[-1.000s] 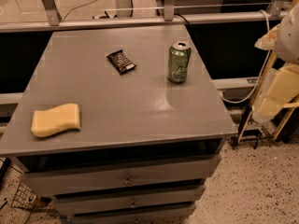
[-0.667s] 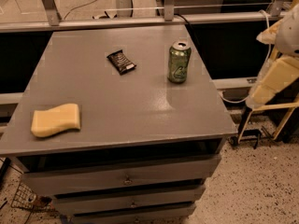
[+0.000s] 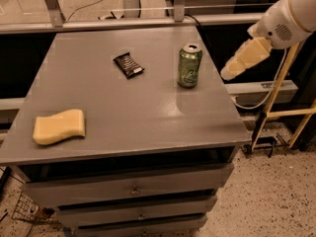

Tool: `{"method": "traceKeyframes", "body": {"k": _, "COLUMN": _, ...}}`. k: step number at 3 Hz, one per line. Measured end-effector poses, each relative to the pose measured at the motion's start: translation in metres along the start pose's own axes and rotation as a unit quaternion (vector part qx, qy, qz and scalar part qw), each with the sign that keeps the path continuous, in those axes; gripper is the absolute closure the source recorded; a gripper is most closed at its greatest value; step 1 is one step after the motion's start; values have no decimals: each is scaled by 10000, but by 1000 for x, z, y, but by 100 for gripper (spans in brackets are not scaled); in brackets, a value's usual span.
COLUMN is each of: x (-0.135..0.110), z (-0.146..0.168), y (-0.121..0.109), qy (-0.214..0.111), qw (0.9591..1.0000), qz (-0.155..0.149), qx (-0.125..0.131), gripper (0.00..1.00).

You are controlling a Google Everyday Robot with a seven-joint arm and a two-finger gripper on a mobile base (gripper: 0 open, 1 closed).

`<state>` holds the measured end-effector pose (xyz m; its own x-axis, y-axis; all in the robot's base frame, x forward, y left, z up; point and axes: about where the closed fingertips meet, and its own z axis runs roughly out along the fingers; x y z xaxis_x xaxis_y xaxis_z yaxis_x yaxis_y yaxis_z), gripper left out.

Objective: Knock green can over

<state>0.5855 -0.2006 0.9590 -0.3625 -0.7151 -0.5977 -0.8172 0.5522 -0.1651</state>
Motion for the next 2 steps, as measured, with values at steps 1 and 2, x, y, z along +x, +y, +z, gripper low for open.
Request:
{"method": "traceKeyframes", "body": {"k": 1, "x": -25, "z": 45, "y": -15, "qy": -447, "qw": 9979, "qz": 469, "qx": 35, "gripper": 0}}
{"method": "traceKeyframes", "body": {"k": 2, "x": -27, "z": 46, "y": -16, "qy": -476, "qw": 9978, "qz": 465, "qx": 61, "gripper": 0}}
